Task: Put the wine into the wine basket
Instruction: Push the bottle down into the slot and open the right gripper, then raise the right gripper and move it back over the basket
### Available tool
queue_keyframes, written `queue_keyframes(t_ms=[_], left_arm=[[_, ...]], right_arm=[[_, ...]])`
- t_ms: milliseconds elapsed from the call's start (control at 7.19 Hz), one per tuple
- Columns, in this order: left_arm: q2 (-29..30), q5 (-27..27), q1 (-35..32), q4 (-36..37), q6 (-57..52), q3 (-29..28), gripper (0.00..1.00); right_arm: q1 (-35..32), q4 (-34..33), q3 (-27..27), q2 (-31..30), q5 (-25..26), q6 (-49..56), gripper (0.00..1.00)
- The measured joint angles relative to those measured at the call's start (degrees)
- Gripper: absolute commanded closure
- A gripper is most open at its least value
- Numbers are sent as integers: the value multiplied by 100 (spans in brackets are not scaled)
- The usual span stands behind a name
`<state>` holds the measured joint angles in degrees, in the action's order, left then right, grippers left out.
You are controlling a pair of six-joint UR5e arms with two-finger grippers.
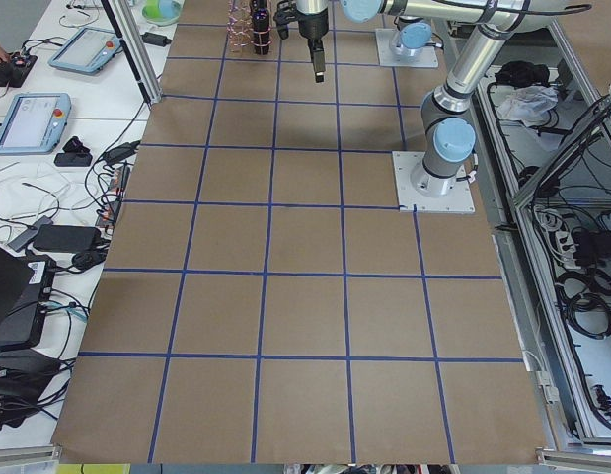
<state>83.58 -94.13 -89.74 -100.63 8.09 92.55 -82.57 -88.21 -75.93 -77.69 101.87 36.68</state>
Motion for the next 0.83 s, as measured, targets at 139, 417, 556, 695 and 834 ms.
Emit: queue_keyframes(t_ms=[139,417,556,695,834], left_arm=[[0,0,0,0,0,0,0],[0,0,0,0,0,0,0],[0,0,0,0,0,0,0],[0,0,0,0,-2,0,0],[0,0,0,0,-6,0,0]], right_arm=[[1,31,-130,-312,-57,-342,1],[3,176,-349,-857,-314,-1403,0],[3,273,-407,-1024,-534,-2108,1],[-4,383,-453,-1112,-685,-2700,0],[-34,465,-501,-1166,-798,-3134,0]])
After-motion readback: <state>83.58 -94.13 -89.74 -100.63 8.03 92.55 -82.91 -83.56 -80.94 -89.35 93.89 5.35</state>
